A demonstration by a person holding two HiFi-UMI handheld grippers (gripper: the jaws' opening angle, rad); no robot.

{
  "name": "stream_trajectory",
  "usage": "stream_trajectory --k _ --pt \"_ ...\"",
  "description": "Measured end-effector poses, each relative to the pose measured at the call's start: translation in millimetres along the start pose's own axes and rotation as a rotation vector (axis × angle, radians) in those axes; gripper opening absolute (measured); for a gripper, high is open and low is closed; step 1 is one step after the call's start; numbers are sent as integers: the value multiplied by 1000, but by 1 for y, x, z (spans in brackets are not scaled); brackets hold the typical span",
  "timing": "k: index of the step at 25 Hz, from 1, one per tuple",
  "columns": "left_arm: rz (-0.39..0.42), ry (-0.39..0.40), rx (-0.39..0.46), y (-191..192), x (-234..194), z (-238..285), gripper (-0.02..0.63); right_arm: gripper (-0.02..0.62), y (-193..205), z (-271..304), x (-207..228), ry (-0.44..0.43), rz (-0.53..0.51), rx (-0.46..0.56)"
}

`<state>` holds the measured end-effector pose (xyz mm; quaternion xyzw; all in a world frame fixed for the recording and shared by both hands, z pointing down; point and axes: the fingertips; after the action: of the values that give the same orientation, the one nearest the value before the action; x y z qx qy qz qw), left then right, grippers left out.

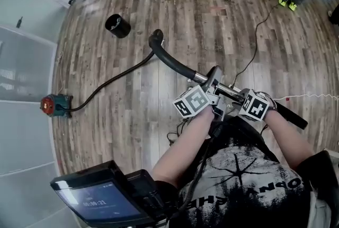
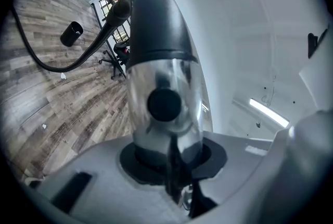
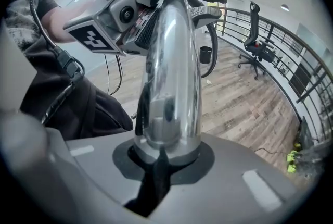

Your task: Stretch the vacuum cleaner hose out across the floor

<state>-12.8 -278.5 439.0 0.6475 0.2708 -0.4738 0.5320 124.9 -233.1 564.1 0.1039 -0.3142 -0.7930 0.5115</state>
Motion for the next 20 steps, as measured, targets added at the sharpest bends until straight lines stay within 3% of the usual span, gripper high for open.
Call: stream_trajectory --k 11,20 --pt "-51 6 -71 103 49 -94 80 56 84 -51 -118 2 57 -46" --pt "-53 -7 -114 183 82 -97 80 55 151 -96 -140 -3 103 -24"
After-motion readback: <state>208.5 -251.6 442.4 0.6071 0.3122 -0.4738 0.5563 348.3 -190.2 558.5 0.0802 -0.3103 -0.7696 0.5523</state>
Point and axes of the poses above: the fingertips, and each gripper's own axes: z forward along the fingers, x to its right, y out of its underside, and after that the axes turned 13 degrees about x, right-handed
